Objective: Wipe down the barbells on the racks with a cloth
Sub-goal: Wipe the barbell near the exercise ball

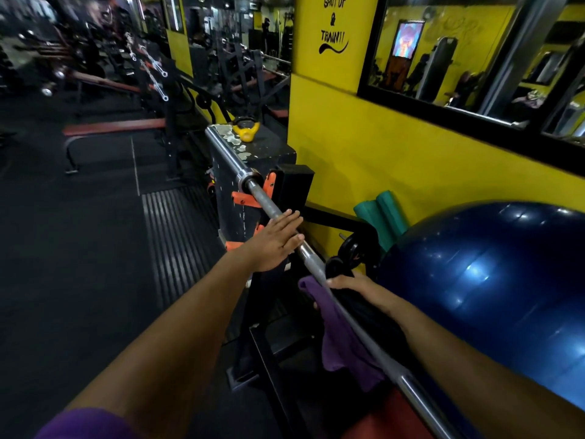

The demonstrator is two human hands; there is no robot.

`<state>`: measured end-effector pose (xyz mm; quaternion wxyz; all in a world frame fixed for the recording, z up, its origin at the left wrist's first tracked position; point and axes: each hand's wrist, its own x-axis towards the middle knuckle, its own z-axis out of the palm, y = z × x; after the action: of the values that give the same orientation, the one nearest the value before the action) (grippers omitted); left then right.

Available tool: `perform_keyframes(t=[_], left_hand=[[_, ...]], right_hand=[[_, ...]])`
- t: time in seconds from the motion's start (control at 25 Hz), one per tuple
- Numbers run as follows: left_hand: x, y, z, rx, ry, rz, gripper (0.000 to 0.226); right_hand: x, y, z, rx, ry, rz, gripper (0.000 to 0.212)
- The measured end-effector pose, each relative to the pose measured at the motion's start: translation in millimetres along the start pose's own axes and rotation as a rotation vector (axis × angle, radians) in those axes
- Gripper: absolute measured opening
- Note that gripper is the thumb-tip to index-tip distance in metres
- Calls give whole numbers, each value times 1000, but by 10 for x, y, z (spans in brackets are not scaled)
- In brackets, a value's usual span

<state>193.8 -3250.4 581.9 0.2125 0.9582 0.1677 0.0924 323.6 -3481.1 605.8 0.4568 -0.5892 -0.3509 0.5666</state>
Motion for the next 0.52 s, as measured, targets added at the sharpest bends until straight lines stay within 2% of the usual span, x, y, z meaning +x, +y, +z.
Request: perform_keyframes(t=[0.04,0.08,0.2,0.28,0.36,0.44,0.52], left_hand=[[12,-7,-1,10,-3,0,61],[26,-15,0,10,-4,-2,61],[33,-12,16,-22,15,-22,58],[19,1,18,-38,25,-28,56],[7,31,9,-48,40,-24,53],[-11,69,-4,-60,42,-38,50],[-14,84,-18,-80,27,-56,49]], right_hand=[[130,-63,9,19,9,9,43],[252,-106,16,41,16,25,40],[505,-113,19,145,-106,61,75],[542,-92,11,220,-161,95,69],[437,-118,32,161,-115,118,61],[193,-20,9,127,-105,112,65],[-137,194,-14,255,-135,183,66]])
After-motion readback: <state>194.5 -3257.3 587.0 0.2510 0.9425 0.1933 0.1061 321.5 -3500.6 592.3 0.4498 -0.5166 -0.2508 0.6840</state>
